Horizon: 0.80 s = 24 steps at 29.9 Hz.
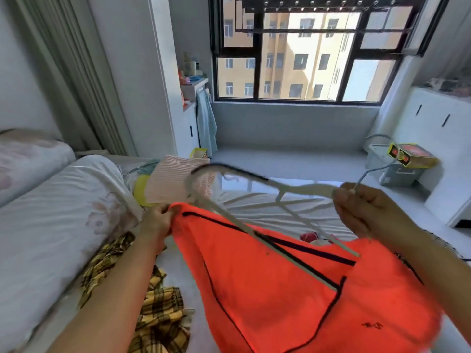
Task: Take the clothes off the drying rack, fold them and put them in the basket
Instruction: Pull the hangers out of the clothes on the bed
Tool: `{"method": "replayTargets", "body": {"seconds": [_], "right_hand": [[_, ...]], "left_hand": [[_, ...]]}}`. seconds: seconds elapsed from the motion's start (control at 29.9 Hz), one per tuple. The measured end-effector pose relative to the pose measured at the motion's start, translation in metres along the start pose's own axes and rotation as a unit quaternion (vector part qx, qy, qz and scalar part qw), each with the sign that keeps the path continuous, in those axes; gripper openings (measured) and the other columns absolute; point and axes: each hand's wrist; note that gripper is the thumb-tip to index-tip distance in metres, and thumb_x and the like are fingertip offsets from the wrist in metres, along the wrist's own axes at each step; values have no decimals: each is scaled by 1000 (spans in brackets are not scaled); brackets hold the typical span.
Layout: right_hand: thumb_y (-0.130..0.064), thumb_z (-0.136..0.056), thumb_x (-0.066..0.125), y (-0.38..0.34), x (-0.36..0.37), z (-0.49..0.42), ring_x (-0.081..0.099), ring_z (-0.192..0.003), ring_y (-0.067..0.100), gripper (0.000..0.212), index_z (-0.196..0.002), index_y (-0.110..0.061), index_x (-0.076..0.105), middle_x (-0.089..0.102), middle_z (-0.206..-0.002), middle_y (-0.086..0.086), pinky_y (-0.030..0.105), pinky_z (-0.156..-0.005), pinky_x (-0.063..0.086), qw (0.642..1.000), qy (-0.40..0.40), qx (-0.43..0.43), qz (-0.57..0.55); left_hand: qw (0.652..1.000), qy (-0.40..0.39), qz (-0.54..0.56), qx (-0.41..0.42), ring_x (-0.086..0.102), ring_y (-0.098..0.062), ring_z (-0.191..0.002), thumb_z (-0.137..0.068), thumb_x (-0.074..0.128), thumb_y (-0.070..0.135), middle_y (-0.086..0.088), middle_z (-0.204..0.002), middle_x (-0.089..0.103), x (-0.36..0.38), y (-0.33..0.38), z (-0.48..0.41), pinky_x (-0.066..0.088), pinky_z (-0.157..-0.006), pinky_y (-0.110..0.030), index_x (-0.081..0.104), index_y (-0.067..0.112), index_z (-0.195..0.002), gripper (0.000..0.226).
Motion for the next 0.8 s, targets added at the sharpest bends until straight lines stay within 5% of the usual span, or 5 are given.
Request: {"method": "replayTargets", "body": {"seconds": [0.2, 0.4, 0.57, 0.7, 0.8], "right_hand": [[-34, -96, 46, 1, 37, -46, 28, -29, 12, 38, -62, -17, 47, 32, -32, -6, 16, -36, 22, 955, 252, -1, -159], [-33, -100, 37, 6, 111, -89, 25, -31, 6, 45, -62, -10, 46, 28, -36, -10, 14, -35, 23, 928, 262, 24, -264], [-32, -100, 34, 17, 156, -113, 23, -34, 7, 44, -58, -18, 36, 27, -38, -8, 18, -37, 24, 929, 254, 27, -270], [-21, -101, 33, 19, 163, -139, 33, -39, 6, 29, -91, -1, 52, 35, -37, -8, 25, -52, 31, 912, 319, 41, -254], [-21, -99, 33, 28, 165, -151, 33, -41, 7, 27, -74, -14, 39, 36, -39, -9, 22, -50, 33, 892, 350, 47, -282]], "left_hand": [[966, -151, 203, -56, 57, -18, -58, -83, 64, 8, -5, -64, 64, 83, 39, 53, 51, -55, -26, 57, 12, -81, 8], [919, -339, 200, 19, 61, -13, -76, -52, 80, 33, -2, -87, 63, 121, 28, 114, 53, -70, -27, 50, 24, -108, 64], [919, -365, 66, 131, 55, -5, -71, -57, 82, 48, 14, -75, 60, 97, 12, 72, 47, -69, -26, 58, 26, -79, 39], [921, -192, -110, 320, 34, -5, -57, -83, 49, 55, 15, -59, 37, 77, 4, 46, 29, -56, -21, 38, 27, -67, 34], [902, -90, -133, 400, 46, -11, -58, -96, 34, 48, 10, -66, 45, 75, -8, 32, 39, -55, -27, 45, 23, -73, 36]]}}
Point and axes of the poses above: each hand's wrist, its own z-axis away from the middle knuckle, its own x-axis out of the palm, y = z × x
